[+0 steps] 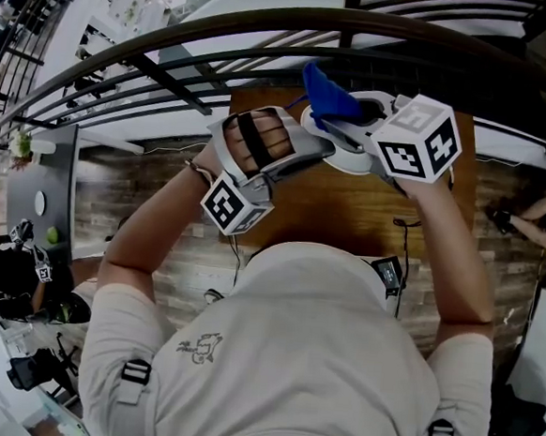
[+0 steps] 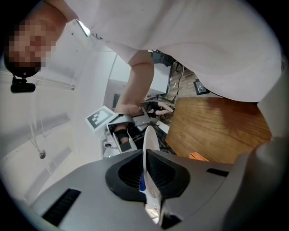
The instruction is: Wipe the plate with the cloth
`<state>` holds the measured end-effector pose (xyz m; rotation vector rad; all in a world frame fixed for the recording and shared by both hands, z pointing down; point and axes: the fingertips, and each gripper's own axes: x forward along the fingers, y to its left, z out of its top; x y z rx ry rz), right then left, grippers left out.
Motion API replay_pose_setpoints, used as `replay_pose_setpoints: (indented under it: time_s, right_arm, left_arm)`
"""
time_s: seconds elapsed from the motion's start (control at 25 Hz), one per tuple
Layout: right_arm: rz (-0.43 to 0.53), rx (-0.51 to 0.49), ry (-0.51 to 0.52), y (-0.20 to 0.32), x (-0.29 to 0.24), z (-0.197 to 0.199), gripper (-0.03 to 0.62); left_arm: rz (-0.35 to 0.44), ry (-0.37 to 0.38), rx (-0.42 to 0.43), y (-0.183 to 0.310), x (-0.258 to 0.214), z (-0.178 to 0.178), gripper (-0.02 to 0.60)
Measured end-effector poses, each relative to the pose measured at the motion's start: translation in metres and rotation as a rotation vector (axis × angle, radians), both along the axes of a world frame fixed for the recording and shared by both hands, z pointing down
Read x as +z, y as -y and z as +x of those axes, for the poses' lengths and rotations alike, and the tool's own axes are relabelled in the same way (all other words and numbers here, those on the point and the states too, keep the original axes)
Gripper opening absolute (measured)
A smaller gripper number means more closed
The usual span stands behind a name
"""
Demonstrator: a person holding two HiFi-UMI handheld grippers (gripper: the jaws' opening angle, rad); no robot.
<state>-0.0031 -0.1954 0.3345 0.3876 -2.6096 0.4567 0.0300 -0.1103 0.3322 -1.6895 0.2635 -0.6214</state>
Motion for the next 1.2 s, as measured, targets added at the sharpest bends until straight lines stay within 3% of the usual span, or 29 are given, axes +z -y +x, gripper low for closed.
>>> replay_pose_setpoints:
  time_s: [0.4,0.68,0.96,1.2]
  right_arm:
    - [-0.036,0.067,0.061,-0.011,0.001,0.034,0.123]
    - [-0.066,0.131,0.025,0.011,0.02,0.058,0.121]
    - [-0.068,0.082,0.043,0.015,0.008,0.032,0.123]
    - [-0.124,-0.004,0.117,-0.01,-0.014,0.011,0.121]
  left_arm:
    - [0.033,-0.004,-0.087,0.022,-0.005,-0.025,0.017]
    - [0.06,0.01,-0.041,0.007,-0.011,-0.013,0.017]
    - [0.075,0.019,0.005,-0.001,-0.009,0.005,0.018]
    - [0.072,0.012,-0.037,0.01,-0.008,-0.009,0.017]
